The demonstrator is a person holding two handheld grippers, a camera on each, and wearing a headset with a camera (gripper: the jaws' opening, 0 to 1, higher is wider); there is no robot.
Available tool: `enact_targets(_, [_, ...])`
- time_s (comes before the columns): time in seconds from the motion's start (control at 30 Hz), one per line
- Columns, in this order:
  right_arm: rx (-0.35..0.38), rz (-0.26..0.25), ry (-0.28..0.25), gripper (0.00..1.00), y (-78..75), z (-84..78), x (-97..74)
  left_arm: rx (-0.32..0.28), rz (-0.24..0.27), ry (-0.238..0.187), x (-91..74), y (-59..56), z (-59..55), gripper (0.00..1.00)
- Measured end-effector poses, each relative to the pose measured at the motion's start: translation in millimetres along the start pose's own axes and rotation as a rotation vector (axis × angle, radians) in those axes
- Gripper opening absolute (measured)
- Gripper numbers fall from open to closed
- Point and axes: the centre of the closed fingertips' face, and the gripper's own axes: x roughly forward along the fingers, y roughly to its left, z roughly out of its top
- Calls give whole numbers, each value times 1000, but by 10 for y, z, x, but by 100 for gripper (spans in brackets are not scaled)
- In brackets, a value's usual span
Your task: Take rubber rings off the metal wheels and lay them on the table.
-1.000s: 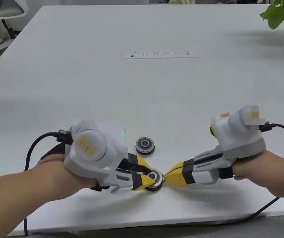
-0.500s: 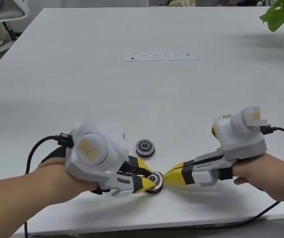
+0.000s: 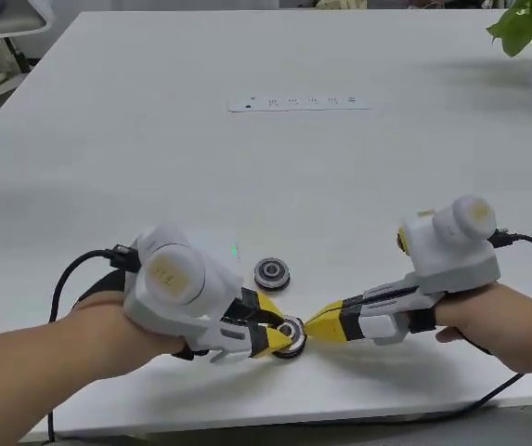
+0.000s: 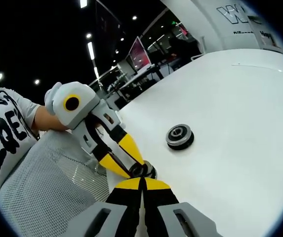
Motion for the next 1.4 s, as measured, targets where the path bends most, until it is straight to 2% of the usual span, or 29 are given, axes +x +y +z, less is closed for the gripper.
enact_targets(1.27, [23,52,-27,0,49,48,73,0,0,14,1,-8,-4,7])
enact_targets(1.3, [22,73,-33,0,89,62,81,0,1,13,2,-8,-4,7])
enact_targets(1.37, [-22,46,-8,0,59,38,105,1,1,14,3,-9,-2,7])
enact_targets(1.4, [-30,64,-27,0,100,71,119,1,0,13,3,-9,-2,7])
